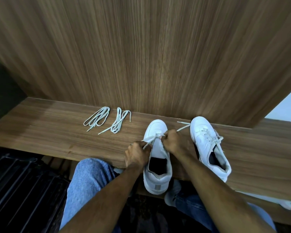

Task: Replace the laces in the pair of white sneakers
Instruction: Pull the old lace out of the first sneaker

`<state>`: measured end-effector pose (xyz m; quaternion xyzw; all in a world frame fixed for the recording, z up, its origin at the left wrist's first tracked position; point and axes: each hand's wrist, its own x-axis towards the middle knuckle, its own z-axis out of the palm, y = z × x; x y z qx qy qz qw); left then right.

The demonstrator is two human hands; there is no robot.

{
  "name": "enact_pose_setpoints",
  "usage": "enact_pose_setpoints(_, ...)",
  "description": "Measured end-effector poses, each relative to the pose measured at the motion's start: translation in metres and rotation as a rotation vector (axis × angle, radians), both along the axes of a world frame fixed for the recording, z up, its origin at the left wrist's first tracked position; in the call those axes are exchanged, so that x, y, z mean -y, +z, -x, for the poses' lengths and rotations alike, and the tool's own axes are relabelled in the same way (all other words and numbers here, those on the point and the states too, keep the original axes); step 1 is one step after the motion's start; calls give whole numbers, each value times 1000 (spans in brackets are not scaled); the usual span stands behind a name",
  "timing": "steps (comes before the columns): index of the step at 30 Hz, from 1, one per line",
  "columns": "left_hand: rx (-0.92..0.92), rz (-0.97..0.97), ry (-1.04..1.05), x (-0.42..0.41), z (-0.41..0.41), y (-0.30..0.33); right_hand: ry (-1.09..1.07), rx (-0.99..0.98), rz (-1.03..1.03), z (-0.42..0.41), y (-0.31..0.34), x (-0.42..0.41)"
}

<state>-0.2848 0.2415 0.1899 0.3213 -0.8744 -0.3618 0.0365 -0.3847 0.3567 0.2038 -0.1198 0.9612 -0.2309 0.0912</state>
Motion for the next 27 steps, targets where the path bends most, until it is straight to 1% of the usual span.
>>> enact_pose_setpoints(3,0,-25,12,0,0,0,-72,91,59,2,9,2)
enact_pose_setpoints(6,3,-22,11,-1,0,1,-59,143,6,5,15,-1)
enact_pose_setpoints(7,3,-22,8,-1,-1,2,-73,177,37,5,15,-2)
enact_pose_setpoints(8,0,-24,7,-1,-2,2,-96,221,109,5,15,-3)
enact_pose_setpoints(10,-8,-18,2,0,-2,3,-181,301,345,4,21,-7)
enact_pose_setpoints(11,-7,-12,1,0,-2,3,-212,310,462,4,28,-9)
enact_pose_setpoints(13,-5,-3,-3,-1,-2,3,-221,265,695,4,50,-15)
enact_pose_setpoints(14,-7,-3,-4,-1,-1,2,-208,208,787,6,64,-19)
enact_pose_setpoints(15,-9,-8,-3,-1,-2,2,-183,134,831,9,77,-23)
enact_pose_setpoints(17,-11,-11,0,-1,-1,1,-117,3,851,13,103,-31)
enact_pose_setpoints(19,-9,-10,3,-1,-1,0,-65,-35,884,16,115,-34)
enact_pose_setpoints(21,-10,-7,4,-2,-1,1,-41,21,890,13,111,-30)
enact_pose_setpoints(22,-12,-9,5,-2,-1,1,-41,73,861,11,100,-25)
enact_pose_setpoints(24,-17,-16,3,-1,-2,3,-46,139,770,7,72,-14)
enact_pose_setpoints(27,-21,-19,-9,0,-3,3,4,56,463,0,34,-5)
